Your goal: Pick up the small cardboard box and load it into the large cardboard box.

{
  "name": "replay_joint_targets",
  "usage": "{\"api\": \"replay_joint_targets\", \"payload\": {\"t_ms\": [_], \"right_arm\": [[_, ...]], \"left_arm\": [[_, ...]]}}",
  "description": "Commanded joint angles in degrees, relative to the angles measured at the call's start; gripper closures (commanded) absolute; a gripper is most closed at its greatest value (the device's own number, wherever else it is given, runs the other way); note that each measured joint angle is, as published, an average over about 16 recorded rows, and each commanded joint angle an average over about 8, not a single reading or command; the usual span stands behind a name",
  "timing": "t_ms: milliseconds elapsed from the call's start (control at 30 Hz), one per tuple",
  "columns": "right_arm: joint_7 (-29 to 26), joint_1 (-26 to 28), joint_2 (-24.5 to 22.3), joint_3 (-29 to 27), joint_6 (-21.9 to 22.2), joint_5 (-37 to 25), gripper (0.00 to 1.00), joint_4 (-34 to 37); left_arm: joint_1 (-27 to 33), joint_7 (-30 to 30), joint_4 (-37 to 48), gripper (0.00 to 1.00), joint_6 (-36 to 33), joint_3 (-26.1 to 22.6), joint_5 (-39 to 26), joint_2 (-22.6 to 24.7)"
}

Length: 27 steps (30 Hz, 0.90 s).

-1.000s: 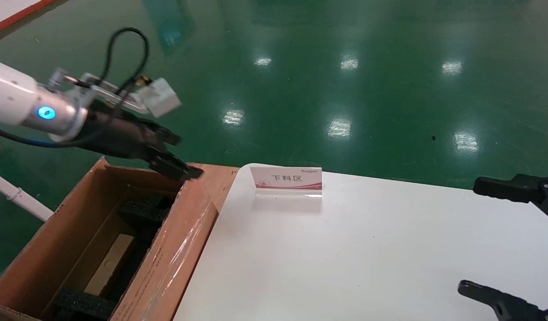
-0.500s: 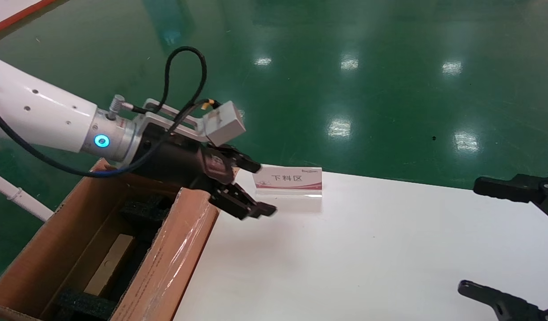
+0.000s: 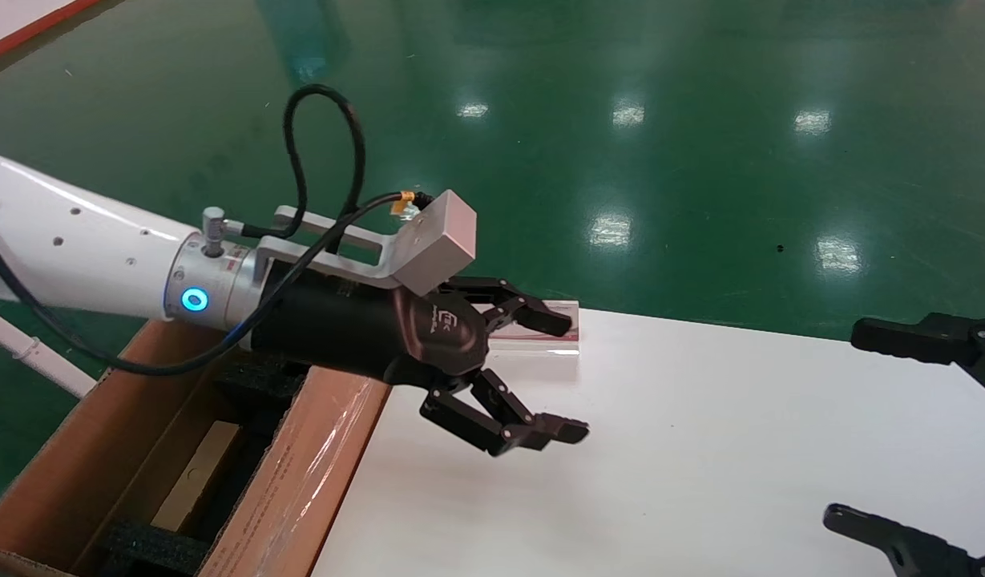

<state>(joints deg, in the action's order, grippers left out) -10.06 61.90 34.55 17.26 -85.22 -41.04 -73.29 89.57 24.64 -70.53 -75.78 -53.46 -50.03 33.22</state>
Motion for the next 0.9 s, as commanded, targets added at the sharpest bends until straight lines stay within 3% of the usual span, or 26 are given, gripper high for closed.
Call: {"api": "replay_joint_targets", "payload": {"t_ms": [33,600,800,900], "right_arm": [[0.0,0.0,0.0,0.0,0.0,0.0,0.0,0.0],[0.0,0.0,0.0,0.0,0.0,0.0,0.0,0.0],[0.0,0.0,0.0,0.0,0.0,0.0,0.0,0.0],[0.0,0.0,0.0,0.0,0.0,0.0,0.0,0.0]], "left_arm": [[-3.0,-1.5,-0.3,0.0,-1.0,3.9,0.9,0.2],[-27.2,-13.4,-2.9,0.0,-9.6,36.3,7.9,1.7],[-30.8,-14.7,-3.3,0.0,-10.9,41.3,9.0,2.0],[-30.5,-14.5,-3.3,0.0,-10.8,40.8,9.0,2.0]]}}
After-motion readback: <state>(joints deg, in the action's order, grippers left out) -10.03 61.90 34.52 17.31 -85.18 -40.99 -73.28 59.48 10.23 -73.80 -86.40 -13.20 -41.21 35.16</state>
